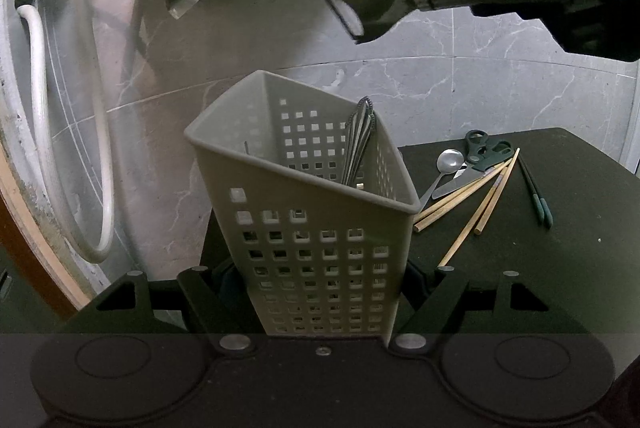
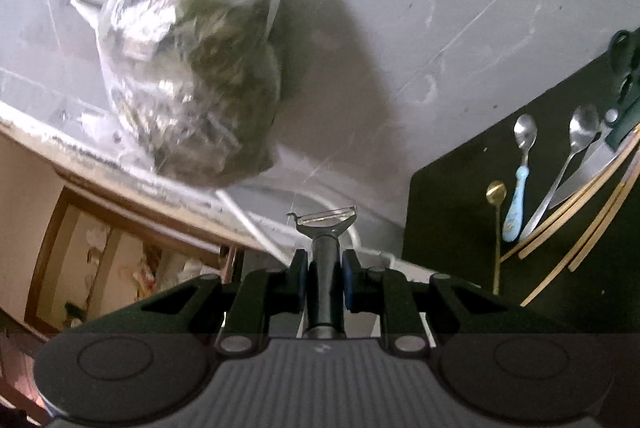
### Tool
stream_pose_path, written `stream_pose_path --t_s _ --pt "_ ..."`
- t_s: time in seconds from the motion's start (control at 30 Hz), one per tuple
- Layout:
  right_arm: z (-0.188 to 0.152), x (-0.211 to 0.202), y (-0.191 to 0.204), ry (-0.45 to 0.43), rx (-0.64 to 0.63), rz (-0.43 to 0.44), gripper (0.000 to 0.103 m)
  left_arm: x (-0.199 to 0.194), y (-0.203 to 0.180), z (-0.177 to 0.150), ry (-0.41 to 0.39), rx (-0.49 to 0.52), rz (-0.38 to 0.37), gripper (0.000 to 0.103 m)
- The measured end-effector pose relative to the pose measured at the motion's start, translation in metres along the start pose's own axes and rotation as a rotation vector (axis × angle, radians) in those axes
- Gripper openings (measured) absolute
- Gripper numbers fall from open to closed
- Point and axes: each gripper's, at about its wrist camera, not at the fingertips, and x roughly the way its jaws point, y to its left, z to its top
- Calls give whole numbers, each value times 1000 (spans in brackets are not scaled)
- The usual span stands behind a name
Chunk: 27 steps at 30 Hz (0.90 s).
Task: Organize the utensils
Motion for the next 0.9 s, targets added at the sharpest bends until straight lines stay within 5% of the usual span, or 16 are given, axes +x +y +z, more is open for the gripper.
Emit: stream_pose_path --t_s 0.23,0.57,0.9 --pt "-6 13 11 73 -40 -41 20 0 0 0 0 0 1 78" --pt "-11 40 47 210 -271 -147 20 0 -1 -1 0 -1 2 78" --pt "-20 63 74 253 -464 -228 14 0 -1 -1 -1 2 -2 77"
